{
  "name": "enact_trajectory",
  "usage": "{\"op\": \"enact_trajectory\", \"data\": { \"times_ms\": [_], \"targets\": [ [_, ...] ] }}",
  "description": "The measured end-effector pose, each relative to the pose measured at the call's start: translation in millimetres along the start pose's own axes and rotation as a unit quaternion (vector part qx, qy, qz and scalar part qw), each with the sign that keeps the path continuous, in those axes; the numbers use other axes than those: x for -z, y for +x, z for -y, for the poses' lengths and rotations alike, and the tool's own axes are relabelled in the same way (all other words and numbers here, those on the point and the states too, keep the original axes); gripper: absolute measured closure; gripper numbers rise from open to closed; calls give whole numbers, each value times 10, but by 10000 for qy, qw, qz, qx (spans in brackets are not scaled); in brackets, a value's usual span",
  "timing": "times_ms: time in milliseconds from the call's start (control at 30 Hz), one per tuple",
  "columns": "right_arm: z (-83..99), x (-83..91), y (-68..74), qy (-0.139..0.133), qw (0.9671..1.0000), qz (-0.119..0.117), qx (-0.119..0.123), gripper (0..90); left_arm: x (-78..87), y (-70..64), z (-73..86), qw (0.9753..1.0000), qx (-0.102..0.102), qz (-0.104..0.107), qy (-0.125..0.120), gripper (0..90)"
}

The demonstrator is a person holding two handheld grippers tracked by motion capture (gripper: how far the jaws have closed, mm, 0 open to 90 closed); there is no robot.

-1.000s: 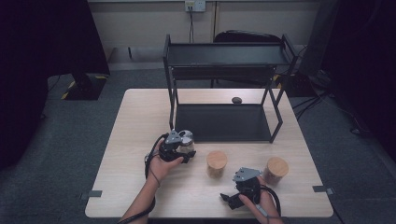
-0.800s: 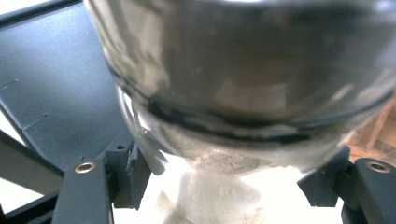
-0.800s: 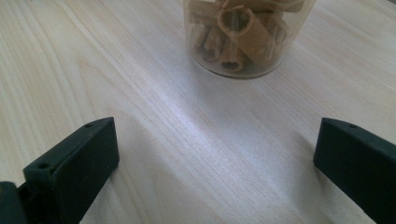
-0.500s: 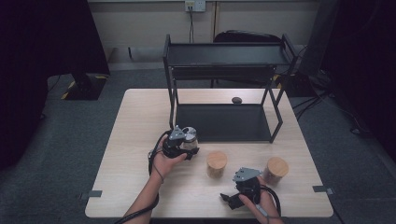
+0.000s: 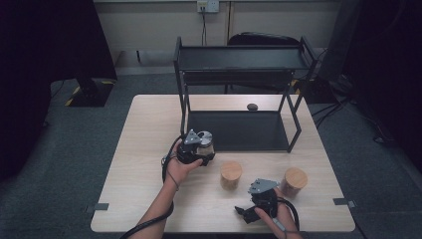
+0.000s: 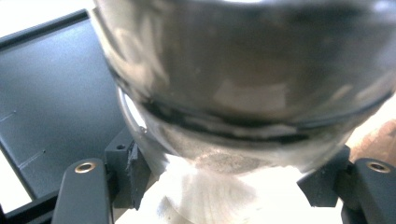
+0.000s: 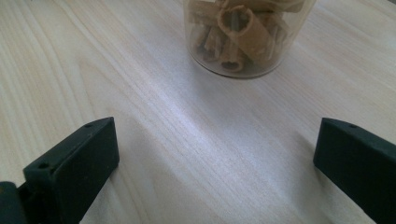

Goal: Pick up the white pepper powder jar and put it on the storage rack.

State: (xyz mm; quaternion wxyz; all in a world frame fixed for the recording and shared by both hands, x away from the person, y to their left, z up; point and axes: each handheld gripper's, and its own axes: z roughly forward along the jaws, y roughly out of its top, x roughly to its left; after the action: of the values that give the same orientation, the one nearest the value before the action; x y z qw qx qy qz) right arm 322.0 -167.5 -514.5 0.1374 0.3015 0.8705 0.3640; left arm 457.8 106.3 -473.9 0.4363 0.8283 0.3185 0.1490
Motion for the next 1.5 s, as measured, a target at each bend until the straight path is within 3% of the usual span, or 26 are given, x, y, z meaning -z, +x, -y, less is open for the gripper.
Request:
{"op": "enact_trajectory", "data": {
  "times_ms": [1000,1500],
  "targets": [
    [-1,0,0,0,10000,-3,-3,0,-155,99,-216,9994,129,-307,-90,306],
    [-2,-2,-1,0,10000,-2,3,0,-325,117,-266,9986,221,-472,-66,306]
  ]
}}
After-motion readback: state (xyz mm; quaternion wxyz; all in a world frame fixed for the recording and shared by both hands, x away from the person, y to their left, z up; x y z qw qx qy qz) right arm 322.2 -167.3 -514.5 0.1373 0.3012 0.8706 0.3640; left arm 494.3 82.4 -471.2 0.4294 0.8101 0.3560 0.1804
